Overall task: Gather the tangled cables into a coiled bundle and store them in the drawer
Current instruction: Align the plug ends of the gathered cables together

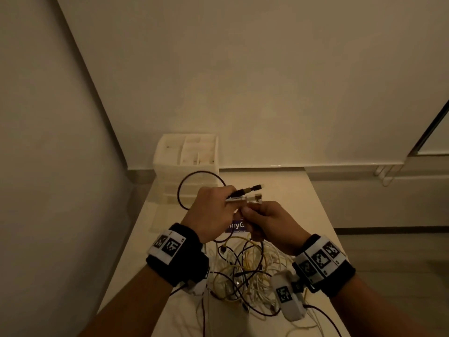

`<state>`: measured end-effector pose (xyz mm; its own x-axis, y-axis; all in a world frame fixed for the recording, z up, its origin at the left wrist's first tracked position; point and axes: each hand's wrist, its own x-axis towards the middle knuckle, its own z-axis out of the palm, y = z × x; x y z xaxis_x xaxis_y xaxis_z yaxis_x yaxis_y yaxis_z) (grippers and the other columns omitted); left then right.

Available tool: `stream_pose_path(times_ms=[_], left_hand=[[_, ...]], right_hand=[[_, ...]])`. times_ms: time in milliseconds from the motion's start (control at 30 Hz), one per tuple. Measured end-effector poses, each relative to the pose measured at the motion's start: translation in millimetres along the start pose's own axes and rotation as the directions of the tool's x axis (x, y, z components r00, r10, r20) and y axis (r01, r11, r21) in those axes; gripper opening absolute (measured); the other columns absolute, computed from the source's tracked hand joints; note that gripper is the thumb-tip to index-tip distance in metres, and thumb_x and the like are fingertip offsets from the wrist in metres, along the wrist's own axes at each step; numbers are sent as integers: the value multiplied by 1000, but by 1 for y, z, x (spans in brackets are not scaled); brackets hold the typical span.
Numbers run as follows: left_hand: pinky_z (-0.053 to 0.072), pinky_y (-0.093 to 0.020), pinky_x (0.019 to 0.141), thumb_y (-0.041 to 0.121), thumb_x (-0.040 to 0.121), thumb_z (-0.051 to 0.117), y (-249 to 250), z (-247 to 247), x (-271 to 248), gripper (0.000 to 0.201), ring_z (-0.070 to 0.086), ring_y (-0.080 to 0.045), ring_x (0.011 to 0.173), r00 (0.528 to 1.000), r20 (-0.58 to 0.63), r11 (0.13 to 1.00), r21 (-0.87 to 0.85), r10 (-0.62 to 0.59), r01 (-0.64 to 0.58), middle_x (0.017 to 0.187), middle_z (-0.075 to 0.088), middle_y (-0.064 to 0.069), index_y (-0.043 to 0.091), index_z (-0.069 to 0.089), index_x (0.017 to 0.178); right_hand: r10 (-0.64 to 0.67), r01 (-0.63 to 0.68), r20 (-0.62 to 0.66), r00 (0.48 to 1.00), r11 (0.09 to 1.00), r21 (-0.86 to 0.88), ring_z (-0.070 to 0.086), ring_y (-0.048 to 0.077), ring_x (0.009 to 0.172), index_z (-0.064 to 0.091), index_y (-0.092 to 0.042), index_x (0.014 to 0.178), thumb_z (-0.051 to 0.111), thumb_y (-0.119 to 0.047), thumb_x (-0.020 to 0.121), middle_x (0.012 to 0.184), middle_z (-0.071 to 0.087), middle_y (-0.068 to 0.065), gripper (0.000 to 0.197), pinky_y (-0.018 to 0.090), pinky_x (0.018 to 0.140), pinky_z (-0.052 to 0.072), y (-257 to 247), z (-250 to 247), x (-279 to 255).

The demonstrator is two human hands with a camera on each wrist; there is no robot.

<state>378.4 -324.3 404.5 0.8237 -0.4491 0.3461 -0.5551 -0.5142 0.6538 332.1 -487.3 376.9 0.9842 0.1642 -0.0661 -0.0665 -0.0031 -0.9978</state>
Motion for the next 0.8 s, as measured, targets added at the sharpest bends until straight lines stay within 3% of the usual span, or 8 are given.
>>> stream_pose_path(times_ms=[67, 200, 400, 467, 567, 633, 733, 800], left_hand=[[32, -10, 51, 23, 90, 65, 3, -8, 7, 13, 49, -7, 53, 993, -112, 998, 59, 32, -25, 61, 58, 5, 11, 69, 88], [30, -7, 48, 16, 92, 63, 4, -25, 22, 13, 46, 0, 48, 941, -338, 999, 50, 16, 1, 60, 48, 15, 4, 68, 93], [32, -18, 60, 22, 94, 60, -9, -57, 34, 24, 55, -18, 67, 768, -641, 998, 37, -22, 59, 81, 69, -12, 0, 68, 98], [40, -25, 63, 23, 94, 60, -11, -60, 32, 22, 60, -22, 72, 784, -620, 995, 43, -42, 87, 83, 70, -10, 2, 68, 99], [41, -2, 69, 20, 91, 64, -1, -46, 20, 21, 60, 5, 78, 865, -492, 995, -66, -97, 74, 88, 67, 7, 15, 67, 111], [41, 0, 67, 19, 88, 68, 6, -28, 11, 28, 59, 15, 78, 942, -318, 991, -111, -107, 75, 88, 66, 15, 26, 65, 115], [44, -5, 71, 22, 84, 73, 2, -6, 8, 30, 63, 6, 82, 990, -110, 989, -128, -93, 79, 95, 72, 10, 24, 70, 114], [43, -12, 62, 25, 84, 73, -2, 2, 9, 19, 60, -1, 68, 994, -48, 991, -92, -99, 95, 81, 72, 5, 19, 74, 101]], right_hand=[[-37, 39, 18, 999, 997, -62, 42, 17, 51, 69, -3, 99, 49, -17, 100, 62, 53, 5, 25, 27, 50, 37, 2, -7, -3], [-170, 157, -27, 985, 952, -262, 53, 17, 57, 69, -15, 87, 51, -12, 99, 64, 59, 2, 22, 28, 60, 47, 17, -17, -8], [-201, 141, -76, 977, 866, -479, 56, 7, 62, 62, -12, 82, 50, -13, 99, 64, 62, 1, 21, 22, 69, 45, 66, -27, 4], [-198, 112, -179, 964, 909, -402, 54, 10, 59, 63, -8, 84, 49, -10, 99, 60, 59, -2, 20, 24, 67, 44, 78, -33, 9], [-135, 79, -302, 944, 979, -188, 44, 10, 53, 63, 1, 87, 48, -7, 99, 54, 53, -9, 21, 32, 60, 41, 73, -33, 15], [-60, 76, -305, 950, 996, 43, 38, 11, 49, 61, 8, 87, 45, -4, 99, 50, 47, -8, 24, 29, 56, 38, 56, -31, 17], [-52, 104, -249, 967, 974, 201, 31, 17, 51, 64, 6, 80, 52, -7, 93, 54, 35, 8, 22, 30, 55, 31, 30, -29, 25], [-85, 137, -215, 973, 962, 238, 28, 20, 53, 65, 3, 78, 55, -13, 87, 60, 32, 10, 21, 31, 55, 30, 16, -27, 28]])
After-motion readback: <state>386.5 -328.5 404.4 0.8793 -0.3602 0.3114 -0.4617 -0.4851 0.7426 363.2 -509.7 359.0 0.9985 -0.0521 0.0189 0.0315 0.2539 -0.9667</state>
